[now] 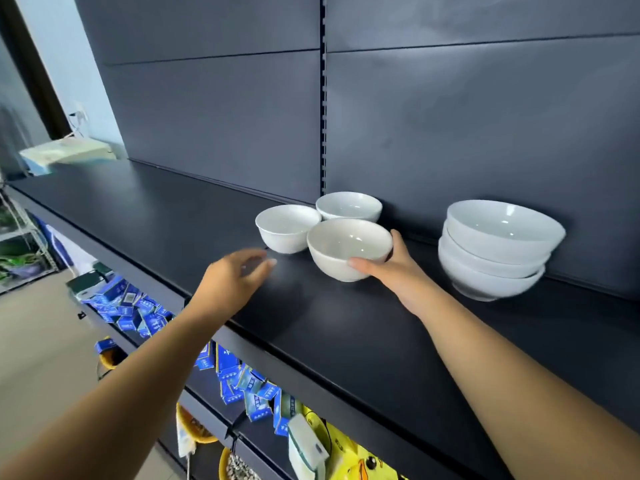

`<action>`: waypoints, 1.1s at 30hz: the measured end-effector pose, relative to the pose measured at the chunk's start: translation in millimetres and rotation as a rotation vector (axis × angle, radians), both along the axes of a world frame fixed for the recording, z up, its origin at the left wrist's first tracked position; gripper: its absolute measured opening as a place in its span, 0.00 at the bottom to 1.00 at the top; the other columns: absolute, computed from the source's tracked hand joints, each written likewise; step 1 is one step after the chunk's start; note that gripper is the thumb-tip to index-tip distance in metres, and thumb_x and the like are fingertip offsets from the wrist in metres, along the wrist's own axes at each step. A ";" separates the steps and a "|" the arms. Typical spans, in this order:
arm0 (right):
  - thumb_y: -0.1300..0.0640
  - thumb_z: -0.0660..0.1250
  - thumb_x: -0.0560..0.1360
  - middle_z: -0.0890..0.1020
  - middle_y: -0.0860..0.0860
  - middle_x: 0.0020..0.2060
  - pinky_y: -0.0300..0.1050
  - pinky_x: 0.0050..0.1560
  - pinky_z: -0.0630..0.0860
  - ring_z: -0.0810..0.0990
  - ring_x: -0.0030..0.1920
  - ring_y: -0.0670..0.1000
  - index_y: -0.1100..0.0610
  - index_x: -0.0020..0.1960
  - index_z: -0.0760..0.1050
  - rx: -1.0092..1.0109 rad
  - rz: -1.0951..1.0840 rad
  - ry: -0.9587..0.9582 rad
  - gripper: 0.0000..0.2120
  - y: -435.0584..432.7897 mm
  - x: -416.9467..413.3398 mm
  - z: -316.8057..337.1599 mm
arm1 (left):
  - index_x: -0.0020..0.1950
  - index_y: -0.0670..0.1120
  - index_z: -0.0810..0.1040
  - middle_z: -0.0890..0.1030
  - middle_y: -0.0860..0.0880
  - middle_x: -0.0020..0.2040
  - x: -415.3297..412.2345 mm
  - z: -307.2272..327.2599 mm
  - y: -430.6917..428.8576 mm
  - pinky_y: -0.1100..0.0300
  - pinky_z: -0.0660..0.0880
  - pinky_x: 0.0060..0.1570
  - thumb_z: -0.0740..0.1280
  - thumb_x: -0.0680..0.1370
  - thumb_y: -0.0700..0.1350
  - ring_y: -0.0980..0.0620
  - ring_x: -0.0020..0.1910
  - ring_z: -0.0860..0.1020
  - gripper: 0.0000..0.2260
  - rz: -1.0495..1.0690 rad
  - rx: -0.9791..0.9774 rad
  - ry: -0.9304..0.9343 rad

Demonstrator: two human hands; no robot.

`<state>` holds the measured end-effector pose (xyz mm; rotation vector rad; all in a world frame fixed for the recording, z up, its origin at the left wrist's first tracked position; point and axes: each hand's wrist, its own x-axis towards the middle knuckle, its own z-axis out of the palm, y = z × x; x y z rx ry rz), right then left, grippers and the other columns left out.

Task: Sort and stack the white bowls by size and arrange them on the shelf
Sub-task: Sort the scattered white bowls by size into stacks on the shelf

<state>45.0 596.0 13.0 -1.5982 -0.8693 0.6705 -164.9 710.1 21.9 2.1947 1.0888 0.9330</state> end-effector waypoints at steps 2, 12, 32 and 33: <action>0.59 0.76 0.64 0.76 0.47 0.58 0.44 0.59 0.71 0.74 0.61 0.48 0.53 0.64 0.64 0.053 0.021 0.042 0.34 2.4 3.2 -0.6 | 0.61 0.46 0.77 0.79 0.53 0.56 5.9 3.3 17.6 0.71 0.66 0.47 0.66 0.76 0.49 0.55 0.53 0.76 0.15 -0.037 -0.072 -0.081; 0.65 0.76 0.63 0.77 0.48 0.54 0.38 0.50 0.75 0.76 0.55 0.46 0.55 0.64 0.66 0.068 -0.190 0.015 0.32 -41.6 -29.9 6.6 | 0.66 0.50 0.72 0.78 0.56 0.61 56.1 -4.6 20.8 0.60 0.70 0.63 0.71 0.65 0.59 0.61 0.61 0.75 0.31 -0.963 -0.358 0.004; 0.57 0.74 0.57 0.81 0.46 0.47 0.40 0.52 0.78 0.81 0.49 0.44 0.52 0.53 0.72 0.270 -0.720 -0.122 0.25 -304.3 -90.9 47.2 | 0.62 0.50 0.73 0.79 0.60 0.52 112.9 33.3 -216.0 0.77 0.72 0.42 0.72 0.70 0.45 0.71 0.46 0.77 0.21 -1.388 -0.439 -0.151; 0.58 0.72 0.59 0.82 0.45 0.46 0.39 0.49 0.79 0.81 0.47 0.43 0.52 0.52 0.73 0.282 -0.723 -0.123 0.22 -323.3 -90.5 49.3 | 0.62 0.51 0.73 0.79 0.60 0.52 117.2 35.6 -234.5 0.78 0.72 0.42 0.72 0.70 0.46 0.71 0.47 0.77 0.21 -1.395 -0.438 -0.152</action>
